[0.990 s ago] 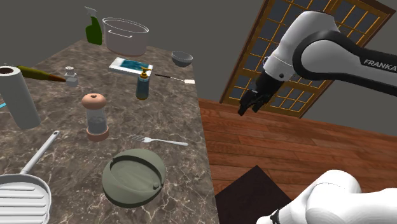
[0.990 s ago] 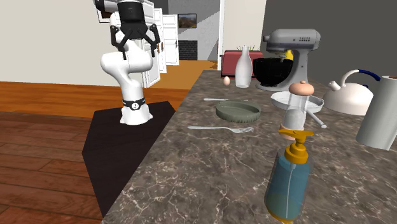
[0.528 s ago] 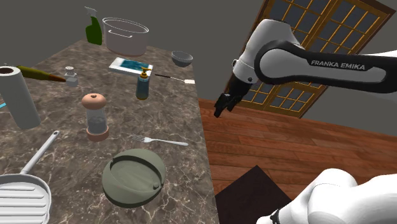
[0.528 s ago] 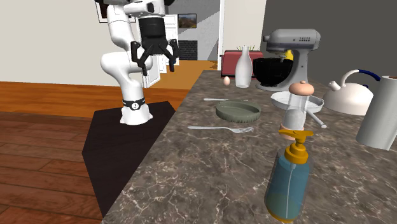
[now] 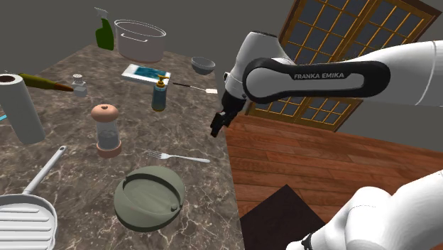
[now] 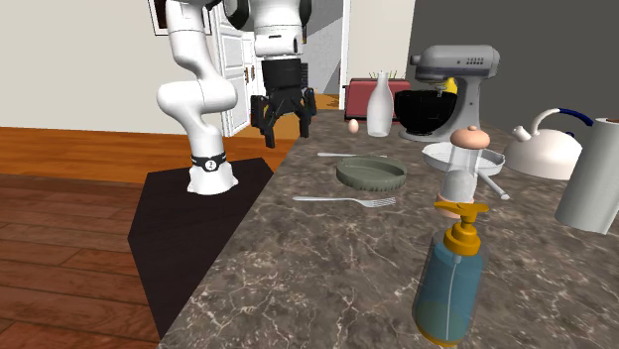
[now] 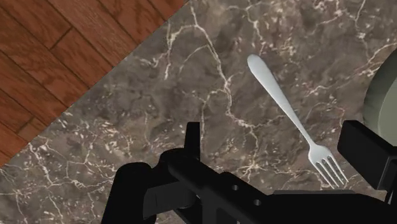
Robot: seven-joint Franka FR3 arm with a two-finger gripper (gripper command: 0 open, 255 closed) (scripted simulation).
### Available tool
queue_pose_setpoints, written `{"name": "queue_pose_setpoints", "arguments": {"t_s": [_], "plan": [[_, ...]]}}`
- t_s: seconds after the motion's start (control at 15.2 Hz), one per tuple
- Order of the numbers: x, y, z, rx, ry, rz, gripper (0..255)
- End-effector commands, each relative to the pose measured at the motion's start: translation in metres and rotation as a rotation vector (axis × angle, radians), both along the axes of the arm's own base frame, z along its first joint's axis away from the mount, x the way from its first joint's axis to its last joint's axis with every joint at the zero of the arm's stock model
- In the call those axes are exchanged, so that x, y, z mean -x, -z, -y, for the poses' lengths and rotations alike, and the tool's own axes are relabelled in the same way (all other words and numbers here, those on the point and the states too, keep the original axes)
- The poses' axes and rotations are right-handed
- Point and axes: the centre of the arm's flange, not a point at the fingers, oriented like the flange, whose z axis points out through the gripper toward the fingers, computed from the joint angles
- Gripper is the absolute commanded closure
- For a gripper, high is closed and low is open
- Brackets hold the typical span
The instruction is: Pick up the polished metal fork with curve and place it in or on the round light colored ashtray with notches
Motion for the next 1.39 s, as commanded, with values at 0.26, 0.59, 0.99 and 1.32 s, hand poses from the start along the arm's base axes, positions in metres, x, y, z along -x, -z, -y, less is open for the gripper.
{"name": "queue_pose_setpoints", "arguments": {"t_s": [0.26, 0.59, 0.99, 1.32], "plan": [[-0.035, 0.039, -0.059, 0.006, -0.167, -0.001, 0], [-0.057, 0.072, -0.113, 0.012, -0.304, -0.002, 0], [-0.069, 0.105, -0.158, 0.017, -0.415, -0.003, 0], [-0.07, 0.131, -0.159, 0.017, -0.415, -0.003, 0]]}}
